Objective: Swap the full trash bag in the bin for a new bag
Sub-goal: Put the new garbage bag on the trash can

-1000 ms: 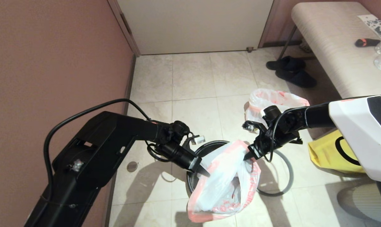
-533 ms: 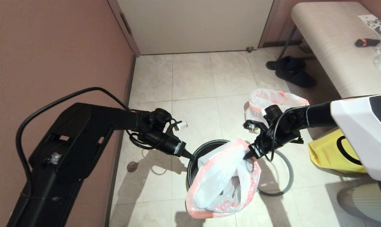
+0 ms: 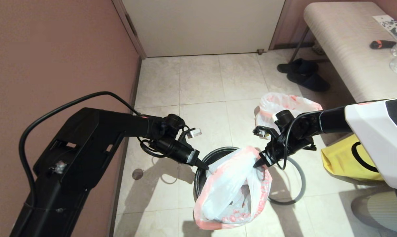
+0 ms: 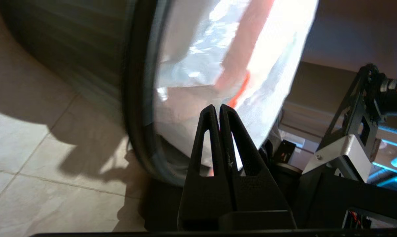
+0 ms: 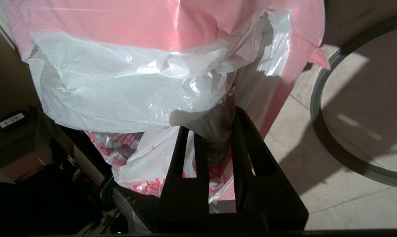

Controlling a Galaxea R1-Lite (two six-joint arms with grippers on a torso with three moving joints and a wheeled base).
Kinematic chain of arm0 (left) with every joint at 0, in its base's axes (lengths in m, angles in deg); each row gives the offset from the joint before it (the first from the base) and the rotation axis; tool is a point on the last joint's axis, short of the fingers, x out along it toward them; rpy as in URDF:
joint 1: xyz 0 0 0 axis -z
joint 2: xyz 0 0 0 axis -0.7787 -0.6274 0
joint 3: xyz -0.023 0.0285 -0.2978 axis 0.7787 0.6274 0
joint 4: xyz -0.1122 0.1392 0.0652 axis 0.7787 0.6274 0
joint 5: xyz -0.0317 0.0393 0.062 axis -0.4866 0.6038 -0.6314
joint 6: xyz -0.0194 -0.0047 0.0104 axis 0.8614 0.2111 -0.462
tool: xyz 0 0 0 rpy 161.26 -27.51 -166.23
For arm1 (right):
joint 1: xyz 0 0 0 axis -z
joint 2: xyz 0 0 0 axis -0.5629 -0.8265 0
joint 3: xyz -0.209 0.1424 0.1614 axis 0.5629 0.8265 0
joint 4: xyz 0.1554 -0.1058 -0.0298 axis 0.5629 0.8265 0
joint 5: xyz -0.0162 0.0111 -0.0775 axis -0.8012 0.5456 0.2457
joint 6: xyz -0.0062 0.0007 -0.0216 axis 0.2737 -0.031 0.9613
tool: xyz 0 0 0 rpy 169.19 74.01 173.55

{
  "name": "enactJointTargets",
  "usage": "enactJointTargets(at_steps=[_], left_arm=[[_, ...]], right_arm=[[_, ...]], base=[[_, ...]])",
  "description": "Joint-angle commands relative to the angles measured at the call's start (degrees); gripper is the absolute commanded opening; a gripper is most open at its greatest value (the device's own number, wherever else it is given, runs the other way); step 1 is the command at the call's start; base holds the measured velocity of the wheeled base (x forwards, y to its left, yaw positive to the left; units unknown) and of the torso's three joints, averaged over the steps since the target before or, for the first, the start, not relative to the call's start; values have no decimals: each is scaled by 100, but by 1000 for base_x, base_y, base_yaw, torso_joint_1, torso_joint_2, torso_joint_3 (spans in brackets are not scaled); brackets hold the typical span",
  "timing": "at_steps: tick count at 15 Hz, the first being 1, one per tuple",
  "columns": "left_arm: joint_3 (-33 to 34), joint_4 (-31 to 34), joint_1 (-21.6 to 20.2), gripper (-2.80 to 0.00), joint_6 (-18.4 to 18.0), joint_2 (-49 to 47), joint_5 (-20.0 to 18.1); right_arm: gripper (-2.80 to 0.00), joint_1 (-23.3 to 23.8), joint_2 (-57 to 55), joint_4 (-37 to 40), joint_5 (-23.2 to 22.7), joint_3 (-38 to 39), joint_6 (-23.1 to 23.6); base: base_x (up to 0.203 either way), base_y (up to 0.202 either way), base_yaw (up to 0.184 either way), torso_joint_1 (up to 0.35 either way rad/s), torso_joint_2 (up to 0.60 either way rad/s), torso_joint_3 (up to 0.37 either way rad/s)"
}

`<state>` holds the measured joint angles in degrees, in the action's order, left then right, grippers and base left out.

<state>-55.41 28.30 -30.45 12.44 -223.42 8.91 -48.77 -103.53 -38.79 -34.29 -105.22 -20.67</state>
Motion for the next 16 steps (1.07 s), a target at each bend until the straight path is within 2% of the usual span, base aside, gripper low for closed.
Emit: enactJointTargets(at_steps=[1, 2, 3, 7, 13, 14, 16], left_arm=[[193, 23, 43, -280, -28, 71, -110], [308, 15, 48, -280, -86, 56, -308], [324, 13, 49, 0, -170, -27, -381], [287, 31, 106, 0, -247, -111, -753], [441, 64, 282, 0, -264, -187, -777], [538, 80, 303, 0, -329, -187, -777], [766, 99, 334, 0, -679, -187, -777]], right_arm=[[-280, 46, 71, 23, -227, 45, 49], [-280, 47, 80, 24, -238, 65, 86], [-280, 53, 80, 24, -245, 89, 147], [-280, 81, 65, 24, -263, 99, 205], [-280, 98, 36, 15, -271, 90, 205], [-280, 98, 36, 15, -271, 90, 205], [-280, 113, 27, 12, -285, 75, 205]], base=[[0, 0, 0, 0, 0, 0], [0, 0, 0, 0, 0, 0], [0, 0, 0, 0, 0, 0], [0, 0, 0, 0, 0, 0], [0, 0, 0, 0, 0, 0], [0, 0, 0, 0, 0, 0], [0, 0, 0, 0, 0, 0]])
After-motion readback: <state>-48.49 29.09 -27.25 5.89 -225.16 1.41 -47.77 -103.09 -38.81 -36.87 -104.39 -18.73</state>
